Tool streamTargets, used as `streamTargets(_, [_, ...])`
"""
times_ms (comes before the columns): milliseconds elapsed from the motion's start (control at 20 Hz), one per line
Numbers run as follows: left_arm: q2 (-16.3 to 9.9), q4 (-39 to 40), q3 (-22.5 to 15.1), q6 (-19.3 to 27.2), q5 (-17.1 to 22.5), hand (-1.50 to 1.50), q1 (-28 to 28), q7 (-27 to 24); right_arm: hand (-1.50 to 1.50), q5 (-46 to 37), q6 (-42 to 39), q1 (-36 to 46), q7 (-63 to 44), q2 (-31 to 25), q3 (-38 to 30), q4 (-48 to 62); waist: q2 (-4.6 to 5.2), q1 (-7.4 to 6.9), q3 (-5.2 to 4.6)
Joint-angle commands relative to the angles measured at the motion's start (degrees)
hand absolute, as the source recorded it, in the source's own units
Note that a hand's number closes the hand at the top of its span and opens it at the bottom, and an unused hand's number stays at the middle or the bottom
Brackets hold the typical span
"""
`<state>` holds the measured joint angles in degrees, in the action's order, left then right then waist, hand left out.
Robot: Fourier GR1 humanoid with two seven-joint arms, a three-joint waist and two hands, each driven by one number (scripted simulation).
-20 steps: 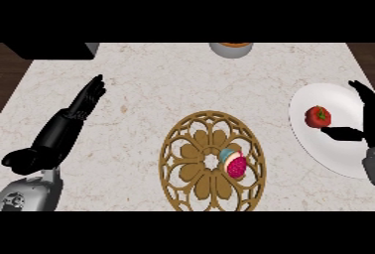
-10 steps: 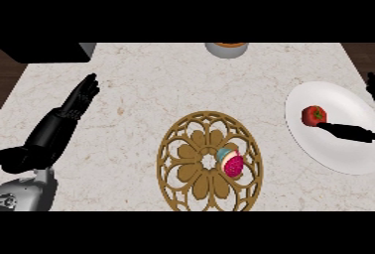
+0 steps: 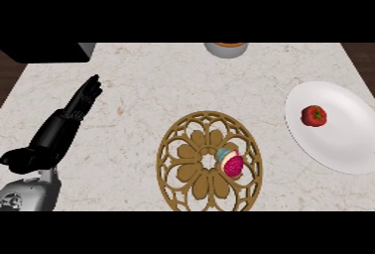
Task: Pick the bell pepper from the placemat and place it in the plate
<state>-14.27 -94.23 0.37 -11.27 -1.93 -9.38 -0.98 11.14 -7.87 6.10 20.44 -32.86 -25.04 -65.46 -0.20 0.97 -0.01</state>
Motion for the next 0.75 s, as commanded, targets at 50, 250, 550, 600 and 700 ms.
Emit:
streamTargets(50, [-1.23, -1.94, 1.34, -2.62, 1.51, 0.00, 1.46, 0.56, -1.50, 5.74, -10.69, -5.26, 3.24, -6.51, -6.79, 1.58, 0.09, -0.65, 0.01])
streamTargets(250, [0.26, -5.93, 1.90, -1.97, 2.45, 0.00, -0.57, 6.54, -1.50, 5.07, -13.45, -7.83, 5.14, -6.01, -8.25, 2.92, 0.14, -0.85, 0.02])
streamTargets(550, [0.72, 1.34, 2.10, -2.31, -0.98, 0.00, -1.08, -1.06, -1.50, 6.42, -22.09, -13.57, 10.04, -10.53, -13.59, 6.05, 0.17, -0.55, 0.00])
streamTargets(600, [0.42, 2.01, 2.45, -2.87, -0.46, 0.00, -2.13, -0.38, -1.50, 5.78, -24.73, -9.34, 10.83, -13.91, -13.12, 12.61, 0.24, -0.85, 0.03])
streamTargets(700, [1.82, -0.24, 1.17, -2.01, -1.26, 0.00, -2.31, 1.57, -1.50, 3.54, -25.95, -13.28, 15.00, -12.18, -13.14, 11.13, 0.19, -0.71, 0.03])
